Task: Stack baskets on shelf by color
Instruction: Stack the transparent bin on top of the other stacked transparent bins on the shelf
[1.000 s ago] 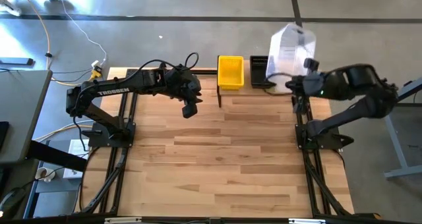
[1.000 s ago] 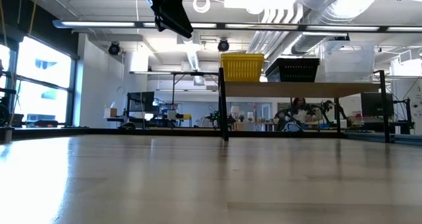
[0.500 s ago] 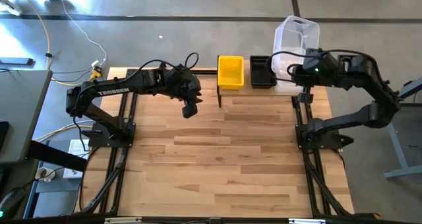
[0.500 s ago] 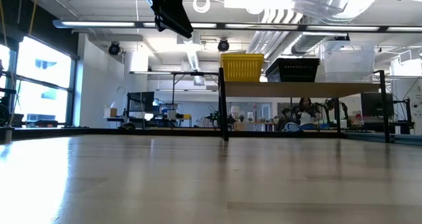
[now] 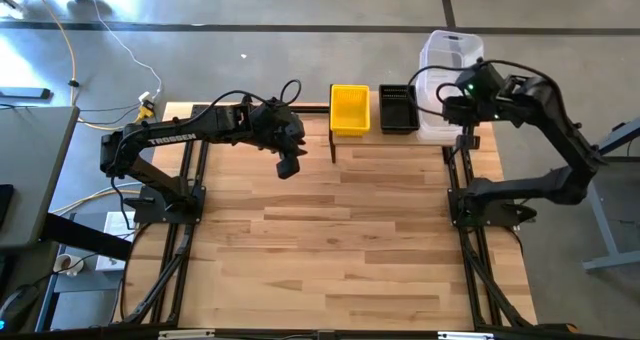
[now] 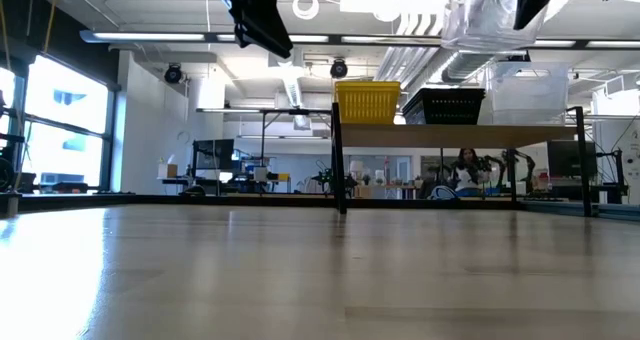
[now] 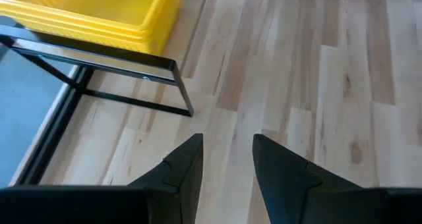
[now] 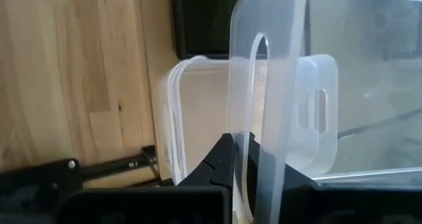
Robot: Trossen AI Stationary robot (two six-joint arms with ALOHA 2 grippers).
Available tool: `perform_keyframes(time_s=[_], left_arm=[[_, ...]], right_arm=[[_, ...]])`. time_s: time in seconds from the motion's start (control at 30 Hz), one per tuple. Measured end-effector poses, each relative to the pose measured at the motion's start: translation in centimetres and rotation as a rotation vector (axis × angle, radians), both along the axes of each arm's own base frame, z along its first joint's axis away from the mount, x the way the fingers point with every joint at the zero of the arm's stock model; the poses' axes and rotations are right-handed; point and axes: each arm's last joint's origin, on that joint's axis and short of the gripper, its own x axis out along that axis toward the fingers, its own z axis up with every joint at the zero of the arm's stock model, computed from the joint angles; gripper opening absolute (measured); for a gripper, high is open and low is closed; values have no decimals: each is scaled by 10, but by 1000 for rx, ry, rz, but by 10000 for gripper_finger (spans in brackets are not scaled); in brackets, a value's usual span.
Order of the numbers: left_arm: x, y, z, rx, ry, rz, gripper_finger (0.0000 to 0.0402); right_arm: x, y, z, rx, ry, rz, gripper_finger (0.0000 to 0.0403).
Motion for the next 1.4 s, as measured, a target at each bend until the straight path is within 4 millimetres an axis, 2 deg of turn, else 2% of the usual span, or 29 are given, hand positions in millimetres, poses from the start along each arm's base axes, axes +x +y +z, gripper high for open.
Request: perform_keyframes(time_s=[0.47,0.8,1.0,1.23,1.4], left_arm=[[-1,2,0,41,16,42,122],[-1,2,0,41,16,42,122],[-1,2,0,45,17,46,122],[-1,2,0,47,18,47,122],[0,2,0,48,14,48,122]], right_arm=[[-11,-13,-1,48,-23,-57,0],[-12,-14,-2,90,-75,-112,0],[-16,-7,1,90,-118,-132,0],[-31,10,8,37,-168,-147,0],[-34,13,9,28,-174,-141,0]])
